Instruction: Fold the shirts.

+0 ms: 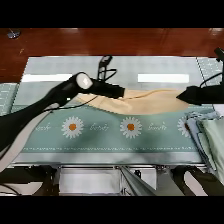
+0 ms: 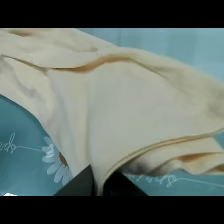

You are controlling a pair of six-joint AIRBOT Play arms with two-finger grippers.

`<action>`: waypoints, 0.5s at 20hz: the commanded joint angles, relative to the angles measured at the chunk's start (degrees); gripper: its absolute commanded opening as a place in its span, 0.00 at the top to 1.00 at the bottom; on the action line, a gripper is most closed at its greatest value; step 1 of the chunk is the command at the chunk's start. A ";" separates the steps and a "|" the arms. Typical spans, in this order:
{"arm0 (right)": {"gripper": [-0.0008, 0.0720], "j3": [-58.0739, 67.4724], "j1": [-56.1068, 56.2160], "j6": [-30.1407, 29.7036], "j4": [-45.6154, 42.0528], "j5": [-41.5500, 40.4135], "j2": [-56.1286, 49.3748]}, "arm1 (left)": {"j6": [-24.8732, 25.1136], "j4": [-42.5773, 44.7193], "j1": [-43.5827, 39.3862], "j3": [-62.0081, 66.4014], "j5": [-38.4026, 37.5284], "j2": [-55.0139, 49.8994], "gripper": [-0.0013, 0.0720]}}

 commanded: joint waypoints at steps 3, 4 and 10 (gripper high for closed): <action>0.96 -3.96 0.07 2.36 0.15 1.73 8.74 | -9.05 -0.07 -10.47 15.17 -4.48 -16.13 0.95; 0.96 -3.96 0.07 2.36 0.24 1.44 8.74 | -9.94 -0.07 -12.52 16.83 -5.79 -18.12 0.95; 0.96 -3.61 0.55 1.81 2.60 -1.07 8.00 | -8.76 -0.90 -16.28 20.81 -11.91 -19.76 0.95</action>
